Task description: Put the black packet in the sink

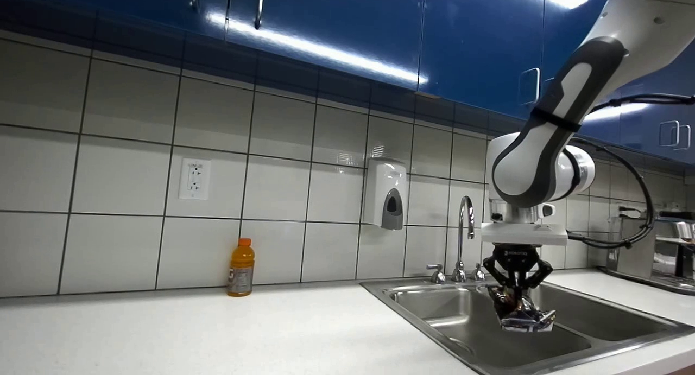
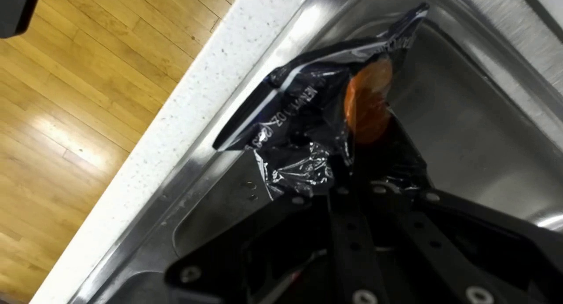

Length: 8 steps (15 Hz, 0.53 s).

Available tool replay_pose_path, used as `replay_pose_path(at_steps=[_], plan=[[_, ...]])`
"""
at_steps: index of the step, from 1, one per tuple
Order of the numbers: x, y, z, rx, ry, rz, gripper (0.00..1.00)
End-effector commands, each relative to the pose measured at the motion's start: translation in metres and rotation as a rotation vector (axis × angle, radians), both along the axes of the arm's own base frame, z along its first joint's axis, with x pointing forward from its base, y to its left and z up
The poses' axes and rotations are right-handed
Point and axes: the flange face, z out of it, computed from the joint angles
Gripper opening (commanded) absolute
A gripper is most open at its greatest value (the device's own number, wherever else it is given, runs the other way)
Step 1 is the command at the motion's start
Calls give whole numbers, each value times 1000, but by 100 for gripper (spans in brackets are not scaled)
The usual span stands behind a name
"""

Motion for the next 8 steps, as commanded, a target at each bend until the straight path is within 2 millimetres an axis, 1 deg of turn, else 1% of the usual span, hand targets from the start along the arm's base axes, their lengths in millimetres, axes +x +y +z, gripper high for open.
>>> replay_pose_path(at_steps=[1, 5, 8], plan=[[28, -24, -16, -34, 13, 15, 0], [50, -46, -33, -47, 25, 6, 0], [65, -58, -46, -54, 24, 19, 0]])
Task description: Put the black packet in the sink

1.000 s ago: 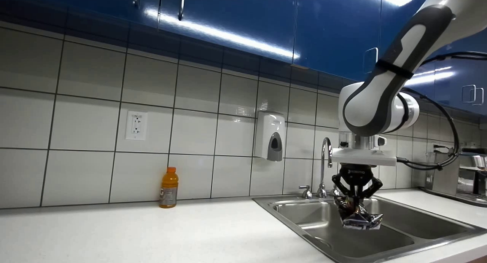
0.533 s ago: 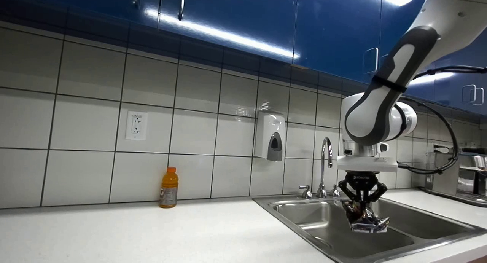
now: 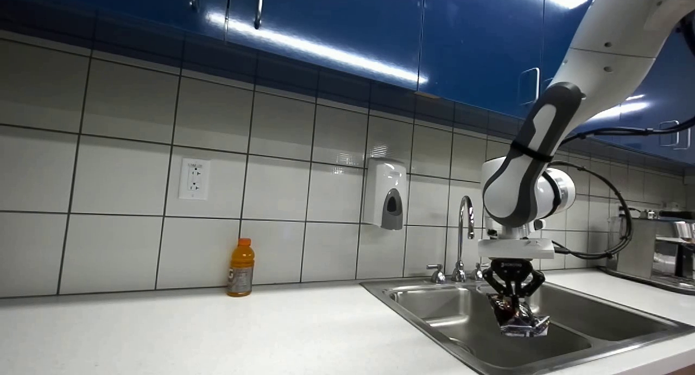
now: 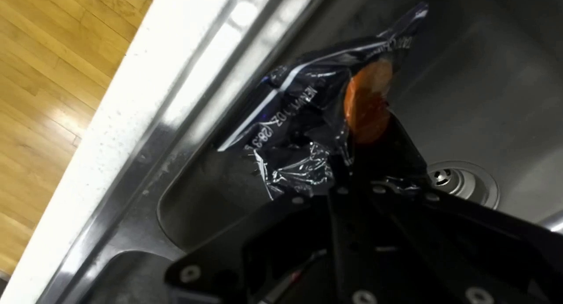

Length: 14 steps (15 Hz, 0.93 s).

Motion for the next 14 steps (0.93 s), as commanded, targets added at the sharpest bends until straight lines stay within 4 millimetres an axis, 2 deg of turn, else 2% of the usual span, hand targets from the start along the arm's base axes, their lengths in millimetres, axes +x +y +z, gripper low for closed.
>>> replay_pose_path(at_steps=[1, 7, 14], plan=[[25, -16, -15, -20, -5, 40, 0], [45, -30, -54, -16, -32, 66, 0], [51, -42, -98, 0, -59, 74, 0]])
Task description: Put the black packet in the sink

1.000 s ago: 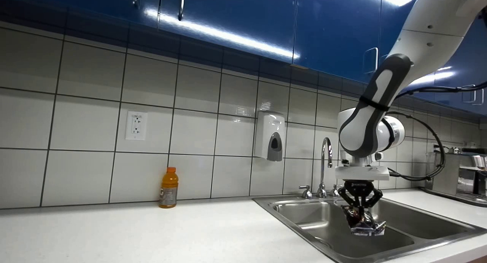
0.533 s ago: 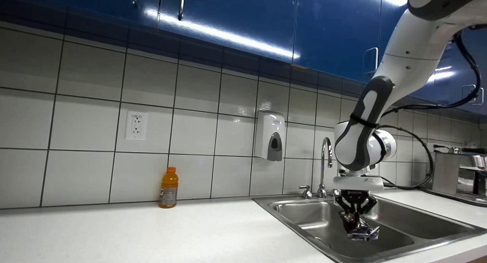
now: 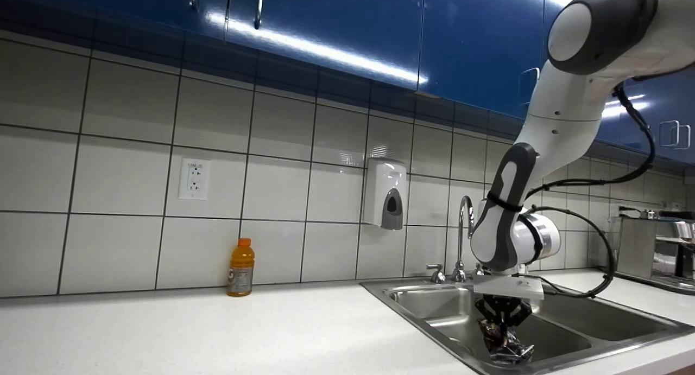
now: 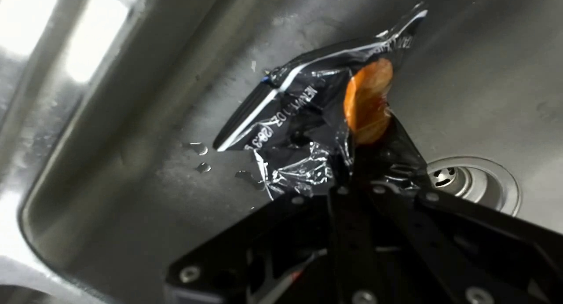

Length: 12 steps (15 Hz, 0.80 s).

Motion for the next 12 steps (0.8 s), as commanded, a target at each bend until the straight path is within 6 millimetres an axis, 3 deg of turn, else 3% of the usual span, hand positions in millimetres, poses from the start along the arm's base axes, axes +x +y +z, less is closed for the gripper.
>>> replay_pose_path(at_steps=[1, 12], plan=[[7, -9, -14, -7, -17, 23, 0], [-1, -17, -48, 2, -25, 30, 0]])
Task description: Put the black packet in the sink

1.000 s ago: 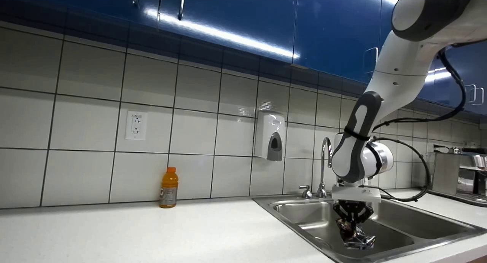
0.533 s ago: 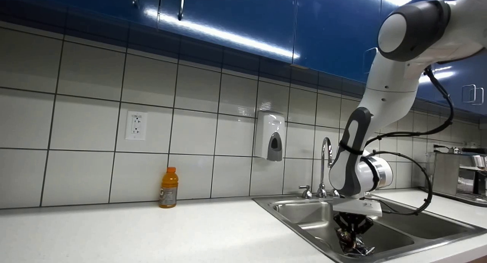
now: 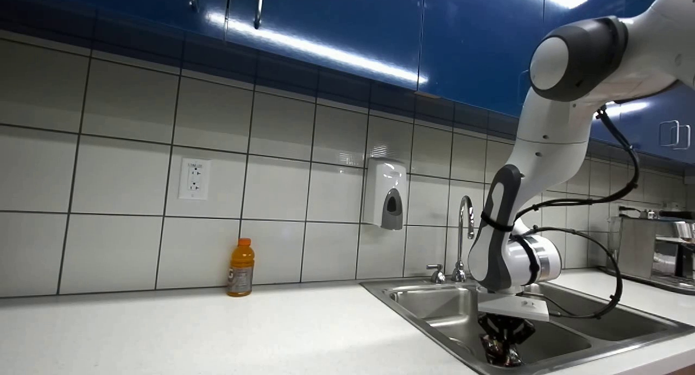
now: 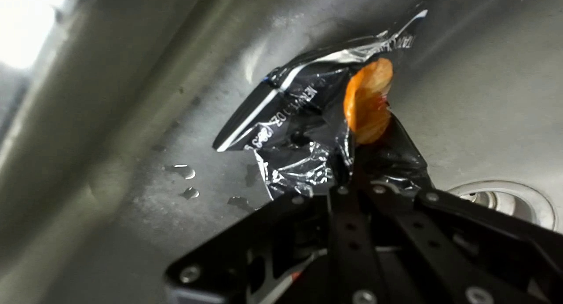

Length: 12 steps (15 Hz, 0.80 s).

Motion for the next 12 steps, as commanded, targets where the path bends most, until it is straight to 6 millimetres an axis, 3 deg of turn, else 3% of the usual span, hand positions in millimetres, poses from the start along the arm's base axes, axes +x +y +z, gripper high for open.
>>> replay_pose_path(at_steps=[1, 7, 8, 12], plan=[[2, -4, -7, -12, -12, 22, 0], [-2, -5, -13, -12, -10, 29, 0], [-3, -5, -12, -9, -9, 27, 21], [-8, -4, -3, -14, -17, 16, 49]])
